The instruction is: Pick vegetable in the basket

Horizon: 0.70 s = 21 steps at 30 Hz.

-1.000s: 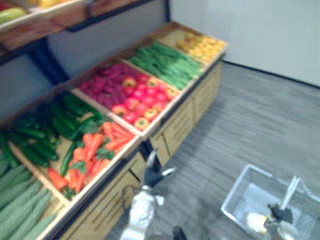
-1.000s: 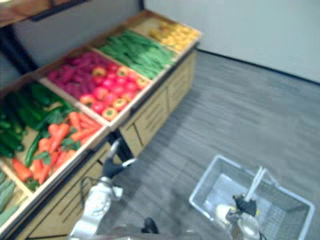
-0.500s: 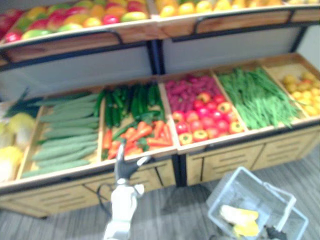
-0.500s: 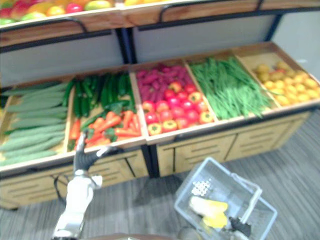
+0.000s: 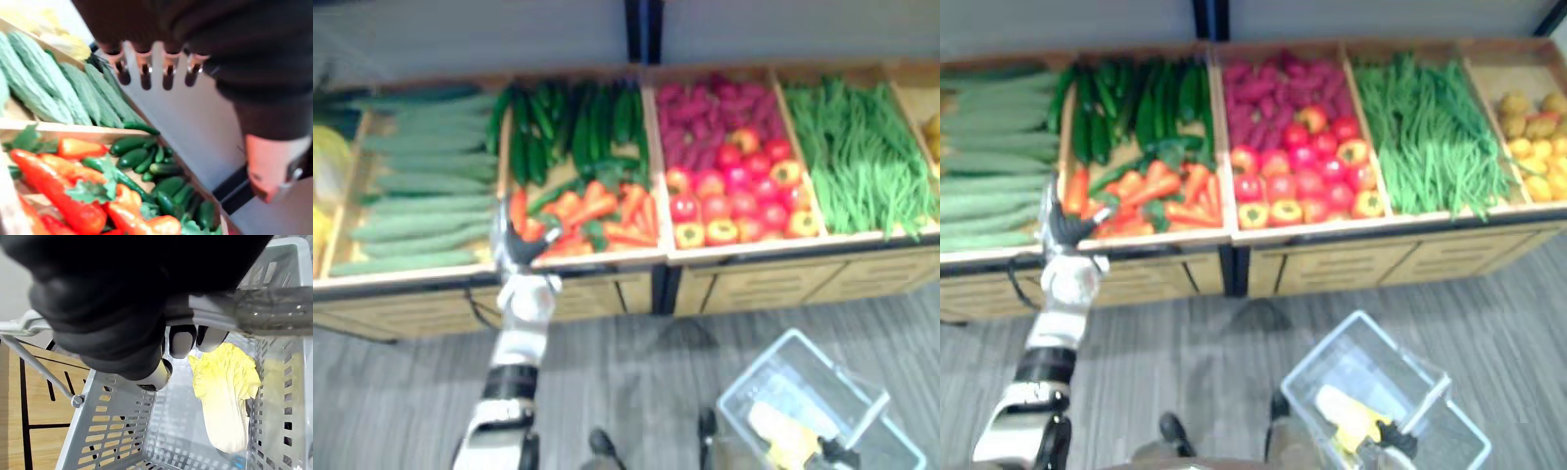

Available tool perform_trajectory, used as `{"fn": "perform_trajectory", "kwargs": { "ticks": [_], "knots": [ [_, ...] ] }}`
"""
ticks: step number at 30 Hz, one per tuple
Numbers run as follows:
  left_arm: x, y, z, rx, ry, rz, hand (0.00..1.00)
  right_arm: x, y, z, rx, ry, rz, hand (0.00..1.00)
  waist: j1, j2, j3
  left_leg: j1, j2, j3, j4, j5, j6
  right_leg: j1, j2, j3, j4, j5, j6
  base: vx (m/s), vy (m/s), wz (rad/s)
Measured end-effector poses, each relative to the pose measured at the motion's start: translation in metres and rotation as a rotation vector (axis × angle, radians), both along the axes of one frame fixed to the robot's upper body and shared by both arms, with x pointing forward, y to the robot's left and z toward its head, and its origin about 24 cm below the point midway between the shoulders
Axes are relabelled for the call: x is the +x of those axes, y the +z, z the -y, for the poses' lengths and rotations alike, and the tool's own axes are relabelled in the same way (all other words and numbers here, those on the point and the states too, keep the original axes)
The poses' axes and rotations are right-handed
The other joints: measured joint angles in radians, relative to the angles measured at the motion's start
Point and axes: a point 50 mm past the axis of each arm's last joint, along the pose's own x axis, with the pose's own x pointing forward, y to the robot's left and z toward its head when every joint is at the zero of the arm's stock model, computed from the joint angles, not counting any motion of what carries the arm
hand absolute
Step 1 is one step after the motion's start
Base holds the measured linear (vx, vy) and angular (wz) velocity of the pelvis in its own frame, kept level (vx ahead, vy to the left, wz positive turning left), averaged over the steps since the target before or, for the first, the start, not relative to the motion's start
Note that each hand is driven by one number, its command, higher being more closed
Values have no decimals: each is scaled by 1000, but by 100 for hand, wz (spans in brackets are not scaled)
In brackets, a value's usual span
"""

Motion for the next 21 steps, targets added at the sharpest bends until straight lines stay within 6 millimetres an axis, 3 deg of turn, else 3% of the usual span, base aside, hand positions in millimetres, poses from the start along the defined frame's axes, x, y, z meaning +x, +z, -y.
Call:
{"fn": "perform_trajectory", "kwargs": {
  "ticks": [4,9,11,15,21],
  "knots": [
    [11,26,-2,49,-2,58,0,18,12,-3,-40,41,64,100,-7,0,41,-24,0,44,-22,4,1,-43,-10,15,0,9,1,21,35,-12],
    [25,57,15,80,-50,135,0,35,24,-10,-63,77,144,100,-6,3,72,-82,7,109,20,8,2,-82,-22,15,0,10,0,94,32,16],
    [28,66,19,118,-55,152,0,45,29,-15,-71,110,181,100,10,1,96,-82,16,133,31,8,2,-83,-17,19,0,16,-8,109,2,-3],
    [33,76,31,156,-100,162,0,63,41,-17,-96,155,251,100,20,13,120,-86,21,156,31,8,2,-83,-13,19,2,16,-8,98,-4,4],
    [42,72,41,220,-137,101,0,82,53,-18,-110,170,317,100,36,29,158,-80,32,184,52,8,3,-97,-13,29,65,16,-8,102,4,4]
  ]
}}
